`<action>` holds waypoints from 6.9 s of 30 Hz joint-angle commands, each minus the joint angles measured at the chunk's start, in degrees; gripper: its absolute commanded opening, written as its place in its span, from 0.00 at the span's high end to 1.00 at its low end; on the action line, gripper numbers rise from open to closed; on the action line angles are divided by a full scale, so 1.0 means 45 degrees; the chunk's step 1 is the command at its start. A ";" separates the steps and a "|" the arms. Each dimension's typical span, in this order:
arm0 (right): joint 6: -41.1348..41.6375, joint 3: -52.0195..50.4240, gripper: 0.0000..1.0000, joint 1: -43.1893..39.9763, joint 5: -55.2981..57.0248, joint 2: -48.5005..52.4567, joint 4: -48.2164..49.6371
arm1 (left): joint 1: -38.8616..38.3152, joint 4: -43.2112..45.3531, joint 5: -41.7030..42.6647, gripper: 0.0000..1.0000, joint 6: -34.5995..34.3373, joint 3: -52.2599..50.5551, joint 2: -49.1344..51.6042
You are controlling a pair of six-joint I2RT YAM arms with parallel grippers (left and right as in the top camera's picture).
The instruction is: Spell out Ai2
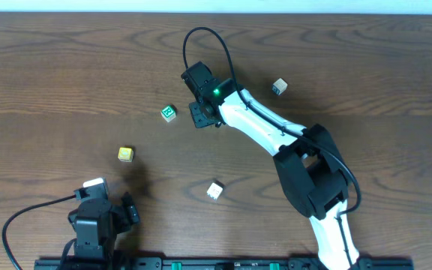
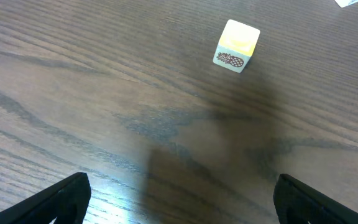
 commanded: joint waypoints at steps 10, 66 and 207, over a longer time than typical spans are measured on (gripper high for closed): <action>0.0136 0.0058 0.60 0.0049 0.0185 0.0155 0.0175 | 0.0083 -0.0141 0.0000 0.05 0.0141 -0.0039 -0.0087; -0.1972 0.1603 0.99 0.0593 -0.0763 0.1093 -0.1122 | 0.0083 -0.0141 0.0000 0.05 0.0136 -0.0039 -0.0087; 0.0986 -0.3021 0.98 -0.0622 0.0369 -0.1758 0.0403 | 0.0083 -0.0141 0.0000 0.05 0.0141 -0.0039 -0.0087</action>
